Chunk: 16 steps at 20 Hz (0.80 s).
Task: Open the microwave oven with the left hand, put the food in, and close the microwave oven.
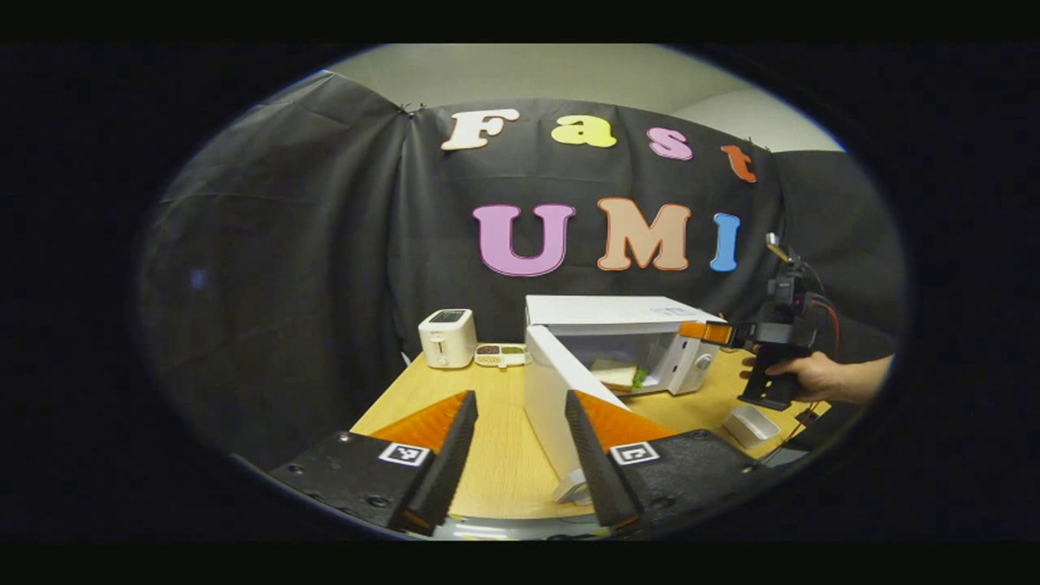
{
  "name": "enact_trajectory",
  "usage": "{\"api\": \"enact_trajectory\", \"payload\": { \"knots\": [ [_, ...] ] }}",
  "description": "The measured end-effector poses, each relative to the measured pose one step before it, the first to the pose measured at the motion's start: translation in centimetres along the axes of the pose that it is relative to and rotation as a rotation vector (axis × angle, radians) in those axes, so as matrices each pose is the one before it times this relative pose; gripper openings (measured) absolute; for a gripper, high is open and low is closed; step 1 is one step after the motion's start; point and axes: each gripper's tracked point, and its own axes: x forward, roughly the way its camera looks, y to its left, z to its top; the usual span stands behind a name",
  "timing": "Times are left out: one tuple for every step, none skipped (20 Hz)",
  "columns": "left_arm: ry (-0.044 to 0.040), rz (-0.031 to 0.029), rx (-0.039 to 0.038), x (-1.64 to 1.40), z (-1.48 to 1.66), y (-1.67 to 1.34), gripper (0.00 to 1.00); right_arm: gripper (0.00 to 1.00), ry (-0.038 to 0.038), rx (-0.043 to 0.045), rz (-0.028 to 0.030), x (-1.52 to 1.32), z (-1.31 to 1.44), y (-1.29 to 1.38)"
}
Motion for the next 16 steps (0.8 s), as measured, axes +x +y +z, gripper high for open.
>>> {"api": "enact_trajectory", "payload": {
  "knots": [
    [0.00247, 0.00624, 0.00218, 0.084, -0.365, 0.096, 0.49, 0.90, -0.02676, -0.03418, 0.00380, -0.503, 1.100, 0.151],
    [0.00718, 0.00086, 0.00267, 0.166, -0.372, -0.023, 0.40, 0.90, -0.02020, -0.02905, 0.00566, -0.475, 0.745, 0.242],
    [0.00611, -0.00493, 0.00409, 0.117, -0.384, -0.184, 0.31, 0.90, -0.01417, -0.02627, 0.00397, -0.559, 0.968, 0.113],
    [0.01217, -0.00346, 0.00856, 0.083, -0.433, -0.096, 0.27, 0.90, -0.01654, -0.01932, 0.01196, -0.725, 0.853, 0.287],
    [0.01137, -0.00444, 0.00693, 0.149, -0.726, 0.037, 0.24, 0.91, -0.01621, -0.02795, 0.00585, -0.595, 0.772, 0.087],
    [0.01255, 0.00173, 0.00940, 0.037, -0.648, 0.018, 0.21, 0.90, -0.01656, -0.03042, -0.00002, -0.531, 0.778, -0.044],
    [0.01343, 0.01565, 0.01020, 0.279, -0.742, 0.538, 0.14, 0.90, -0.01139, -0.02940, 0.00273, -0.580, 0.610, -0.177],
    [0.01993, 0.01723, -0.00191, -0.028, -0.934, 0.537, 0.07, 0.90, -0.00940, -0.02242, -0.00019, -0.603, 0.550, -0.035],
    [0.02650, -0.01724, -0.01057, 0.235, -0.910, -0.294, 0.00, 0.90, -0.00559, -0.02410, -0.00239, -0.502, 0.479, -0.123],
    [0.02254, -0.00764, -0.00911, -0.043, -1.139, -0.310, 0.00, 0.90, -0.00819, -0.01326, -0.00225, -0.433, 0.454, -0.213],
    [0.00990, -0.00271, 0.00118, 0.167, -0.457, 0.086, 0.00, 0.91, -0.01226, -0.01308, -0.00477, -0.524, 0.641, -0.158],
    [0.01195, 0.00970, 0.00952, 0.363, -0.702, 0.189, 0.00, 0.91, -0.01554, -0.00636, -0.00179, -0.303, 0.805, -0.174],
    [0.01992, 0.00906, 0.01124, 0.232, -0.760, 0.241, 0.01, 0.91, -0.01899, -0.00641, -0.00224, -0.299, 0.770, -0.176],
    [0.01405, 0.00168, 0.01195, 0.397, -0.862, 0.070, 0.00, 0.91, -0.01477, 0.00331, 0.00299, -0.223, 0.774, -0.017],
    [0.02617, 0.00615, 0.01903, 0.162, -1.086, -0.035, 0.01, 0.92, -0.00821, 0.01997, 0.00044, -0.245, 0.694, -0.156],
    [0.01460, 0.00534, 0.03290, 0.227, -0.689, -0.009, 0.01, 0.93, -0.00527, 0.02540, -0.00225, -0.097, 0.572, -0.275]
  ]
}}
